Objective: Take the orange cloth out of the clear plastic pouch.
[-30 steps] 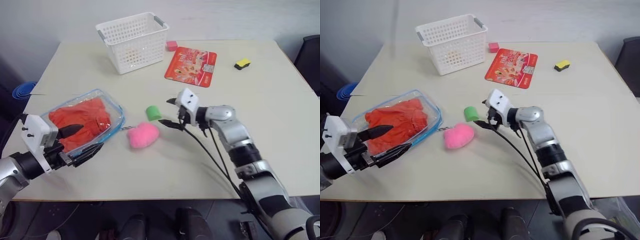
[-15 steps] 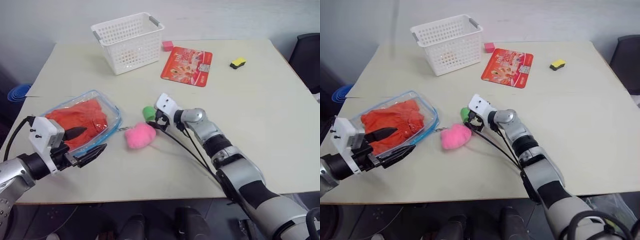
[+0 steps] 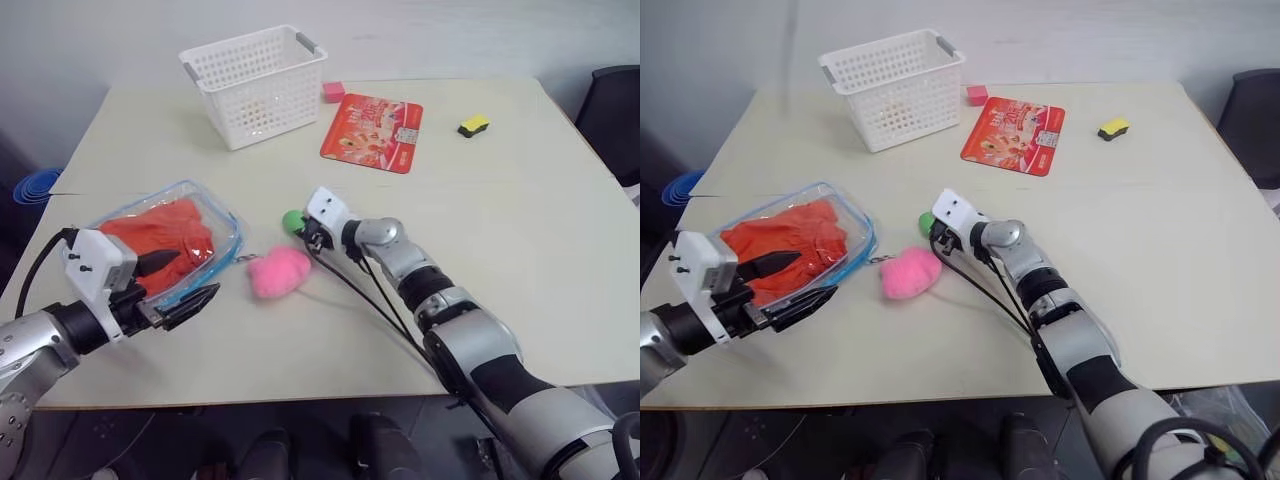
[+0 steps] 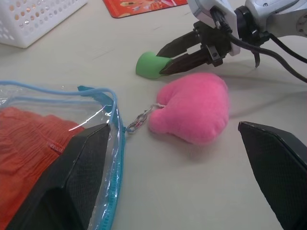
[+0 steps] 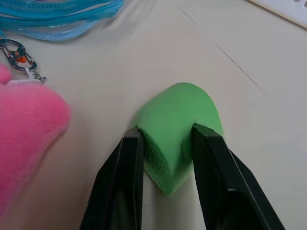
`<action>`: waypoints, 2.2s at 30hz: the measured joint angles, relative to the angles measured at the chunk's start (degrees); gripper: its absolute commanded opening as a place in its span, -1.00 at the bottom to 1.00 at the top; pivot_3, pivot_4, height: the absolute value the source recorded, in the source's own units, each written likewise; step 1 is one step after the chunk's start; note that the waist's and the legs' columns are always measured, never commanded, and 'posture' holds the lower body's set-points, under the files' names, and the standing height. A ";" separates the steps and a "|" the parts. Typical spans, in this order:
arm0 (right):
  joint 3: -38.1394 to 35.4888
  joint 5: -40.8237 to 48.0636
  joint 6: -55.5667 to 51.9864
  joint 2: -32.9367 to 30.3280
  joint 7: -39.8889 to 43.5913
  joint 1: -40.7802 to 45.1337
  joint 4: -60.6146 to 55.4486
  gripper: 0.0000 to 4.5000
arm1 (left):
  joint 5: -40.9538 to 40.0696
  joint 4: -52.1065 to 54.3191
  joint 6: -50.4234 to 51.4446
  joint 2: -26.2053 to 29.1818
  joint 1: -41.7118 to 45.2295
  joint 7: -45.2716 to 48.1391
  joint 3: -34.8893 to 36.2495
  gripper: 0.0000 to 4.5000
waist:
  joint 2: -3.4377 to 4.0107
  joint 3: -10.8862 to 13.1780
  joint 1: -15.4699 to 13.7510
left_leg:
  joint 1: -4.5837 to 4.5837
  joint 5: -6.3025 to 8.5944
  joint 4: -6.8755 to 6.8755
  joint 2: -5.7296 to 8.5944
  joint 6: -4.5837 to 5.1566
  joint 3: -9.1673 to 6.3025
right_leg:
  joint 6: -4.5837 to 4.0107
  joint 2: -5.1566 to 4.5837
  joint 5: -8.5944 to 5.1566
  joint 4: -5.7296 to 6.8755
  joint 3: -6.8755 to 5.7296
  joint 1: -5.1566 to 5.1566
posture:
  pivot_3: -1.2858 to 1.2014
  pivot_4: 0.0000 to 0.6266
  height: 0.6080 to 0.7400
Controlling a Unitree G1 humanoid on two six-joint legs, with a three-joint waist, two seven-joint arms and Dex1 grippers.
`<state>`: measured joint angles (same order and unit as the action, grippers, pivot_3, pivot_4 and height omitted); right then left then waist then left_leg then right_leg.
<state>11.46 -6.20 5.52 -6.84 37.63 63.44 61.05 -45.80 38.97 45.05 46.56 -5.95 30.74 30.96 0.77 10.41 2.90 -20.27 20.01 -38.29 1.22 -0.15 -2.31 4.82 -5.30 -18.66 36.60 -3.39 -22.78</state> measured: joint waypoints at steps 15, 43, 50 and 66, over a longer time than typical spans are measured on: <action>-33.52 9.55 -29.95 -40.55 -4.45 -40.86 -36.09 -0.45 | 0.52 -10.56 -0.82 -7.58 35.97 7.78 -29.85 1.00 | -0.05 0.03 -3.60 | -0.11 0.04 0.06 0.08 0.21 0.32 | 0.08 0.05 0.04 -0.18 0.02 0.02 | 0.03 -0.52 1.00; -22.68 31.71 -39.83 -47.15 23.48 -27.50 -60.67 0.98 | 13.03 -1.31 3.43 2.53 16.75 2.84 -20.26 1.00 | -0.36 0.27 -1.83 | 0.82 0.17 0.26 -0.74 -0.12 1.29 | 0.14 0.85 0.08 -0.27 1.30 0.10 | 0.03 -0.52 1.00; -11.37 45.45 -43.63 -46.11 43.90 -24.62 -75.23 0.98 | 33.46 2.73 8.37 10.53 -11.95 -5.38 -7.45 1.00 | -0.44 0.31 -3.10 | 0.41 0.51 0.13 -0.79 0.13 1.19 | 0.13 0.73 0.09 -0.77 1.08 0.01 | 0.03 -0.52 1.00; -9.59 46.37 -44.01 -43.17 44.22 -22.50 -73.79 1.00 | 48.05 -10.64 -11.51 8.88 -7.06 -5.59 -16.11 0.75 | -0.47 0.28 -4.21 | -0.24 0.51 0.00 -0.71 0.08 0.98 | 0.06 0.66 0.12 -0.66 0.85 -0.62 | 0.03 -0.52 1.00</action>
<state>1.87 40.17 -38.48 -50.01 81.85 40.94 -12.75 2.25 28.32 33.55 55.44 -13.01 25.16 14.85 0.30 10.69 -1.31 -20.51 20.51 -38.29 0.51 -0.07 -1.33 4.88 -4.64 -18.54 35.94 -2.54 -23.40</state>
